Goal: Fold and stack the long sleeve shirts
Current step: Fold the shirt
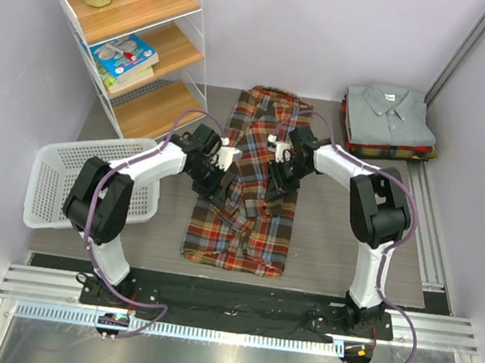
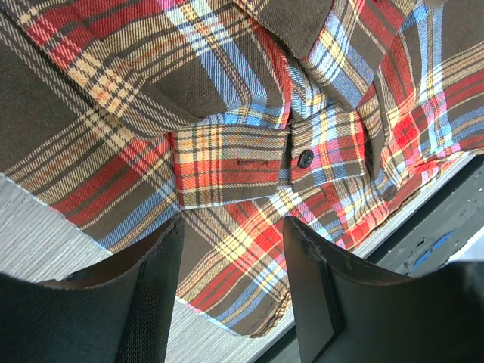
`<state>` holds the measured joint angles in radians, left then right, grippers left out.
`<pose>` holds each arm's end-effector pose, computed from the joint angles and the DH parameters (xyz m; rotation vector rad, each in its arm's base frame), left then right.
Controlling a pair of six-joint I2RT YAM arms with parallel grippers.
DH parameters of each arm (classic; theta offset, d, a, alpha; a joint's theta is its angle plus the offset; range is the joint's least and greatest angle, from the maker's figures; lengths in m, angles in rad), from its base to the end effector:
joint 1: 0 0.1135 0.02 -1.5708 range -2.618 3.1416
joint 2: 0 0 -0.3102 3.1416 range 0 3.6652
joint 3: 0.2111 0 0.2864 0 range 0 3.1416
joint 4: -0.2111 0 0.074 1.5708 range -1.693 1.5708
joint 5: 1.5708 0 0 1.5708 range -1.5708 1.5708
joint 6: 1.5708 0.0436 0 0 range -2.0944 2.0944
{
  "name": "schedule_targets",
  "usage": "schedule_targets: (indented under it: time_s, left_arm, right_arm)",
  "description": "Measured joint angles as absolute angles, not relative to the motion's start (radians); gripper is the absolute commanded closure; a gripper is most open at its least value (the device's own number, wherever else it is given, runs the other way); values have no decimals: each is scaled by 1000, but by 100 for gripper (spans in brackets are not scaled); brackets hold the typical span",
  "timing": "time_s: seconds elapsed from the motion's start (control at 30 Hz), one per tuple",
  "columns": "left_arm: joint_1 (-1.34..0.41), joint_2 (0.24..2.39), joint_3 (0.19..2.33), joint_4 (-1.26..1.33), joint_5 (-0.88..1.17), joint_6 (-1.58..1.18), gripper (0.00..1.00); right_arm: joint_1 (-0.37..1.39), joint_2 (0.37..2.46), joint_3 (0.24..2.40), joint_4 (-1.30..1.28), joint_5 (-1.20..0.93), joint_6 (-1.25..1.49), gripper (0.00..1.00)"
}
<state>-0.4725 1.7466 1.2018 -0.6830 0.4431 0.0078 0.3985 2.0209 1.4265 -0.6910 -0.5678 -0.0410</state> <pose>0.3325 -0.1910 0.2183 0.7780 2.7144 -0.7310 0.4073 0.1969 0.1794 -0.7336 2.7396 0.8860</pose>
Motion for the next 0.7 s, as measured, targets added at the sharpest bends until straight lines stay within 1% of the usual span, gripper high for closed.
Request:
schedule_targets:
  time_s: [0.03,0.23,0.43,0.63,0.67,0.7]
  left_arm:
    - [-471,1747,1202,-683,444,8,45]
    - [-469,1758,1202,-672,446,7,57]
    - [-469,1830,1200,-652,443,-1,54]
    - [-469,1847,1192,-637,418,-6,60]
    - [-469,1848,1192,-636,416,-9,61]
    - [-469,1851,1192,-636,416,-11,58]
  right_arm:
    - [407,2021,1426,-688,-569,-38,71]
    - [426,2023,1409,-667,-567,-29,72]
    - [416,2058,1410,-659,-583,-24,72]
    - [416,2062,1414,-661,-587,-23,72]
    - [416,2062,1415,-661,-587,-23,72]
    - [416,2062,1415,-662,-587,-23,72]
